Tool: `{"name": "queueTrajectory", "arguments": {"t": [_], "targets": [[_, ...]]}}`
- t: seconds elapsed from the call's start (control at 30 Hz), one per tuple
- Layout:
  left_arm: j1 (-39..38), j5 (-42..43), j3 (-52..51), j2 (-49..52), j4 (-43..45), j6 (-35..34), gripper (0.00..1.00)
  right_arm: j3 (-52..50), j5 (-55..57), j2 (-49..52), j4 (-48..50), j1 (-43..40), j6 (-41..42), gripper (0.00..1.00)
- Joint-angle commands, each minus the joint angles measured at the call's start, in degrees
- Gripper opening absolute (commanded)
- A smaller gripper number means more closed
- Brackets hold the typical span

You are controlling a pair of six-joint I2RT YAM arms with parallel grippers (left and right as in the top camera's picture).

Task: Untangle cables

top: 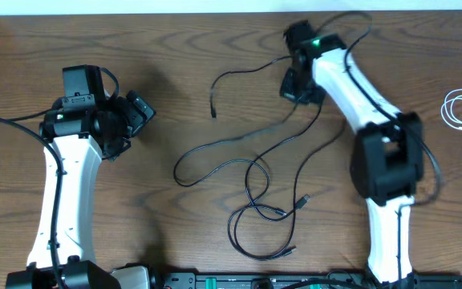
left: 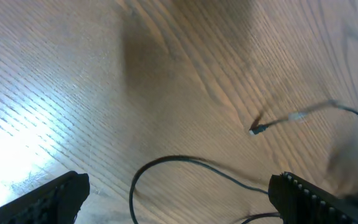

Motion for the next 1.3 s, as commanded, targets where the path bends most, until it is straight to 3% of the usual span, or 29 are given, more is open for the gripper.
{"name": "queueTrajectory", "arguments": {"t": [0.0, 0.33, 0.63, 0.77, 1.03, 1.27], "targets": [[0.2, 0.0, 0.3, 0.2, -0.2, -0.3, 0.98, 0.6, -4.4, -9.0, 0.1, 0.5, -10.5, 0.01], [0.2, 0.0, 0.3, 0.2, -0.2, -0.2, 0.98, 0.6, -31.8, -20.9, 5.0, 0.6, -30.8, 0.01], [0.2, 0.0, 0.3, 0.2, -0.2, -0.2, 0.98, 0.6, -36.9, -32.3, 8.3, 0.7, -45.9, 0.01], [0.2, 0.0, 0.3, 0.2, -0.2, -0.3, 0.98, 0.6, -42.3, -37.1, 4.6, 1.4, -60.3, 0.01], [0.2, 0.0, 0.3, 0.2, -0.2, -0.2, 0.98, 0.5, -49.8, -37.9, -9.0, 2.2, -79.8, 0.01], [0.2, 0.0, 0.3, 0.2, -0.2, -0.3, 0.98, -0.4, -49.8, -34.6, -20.0, 2.6, -83.1, 0.01]]}}
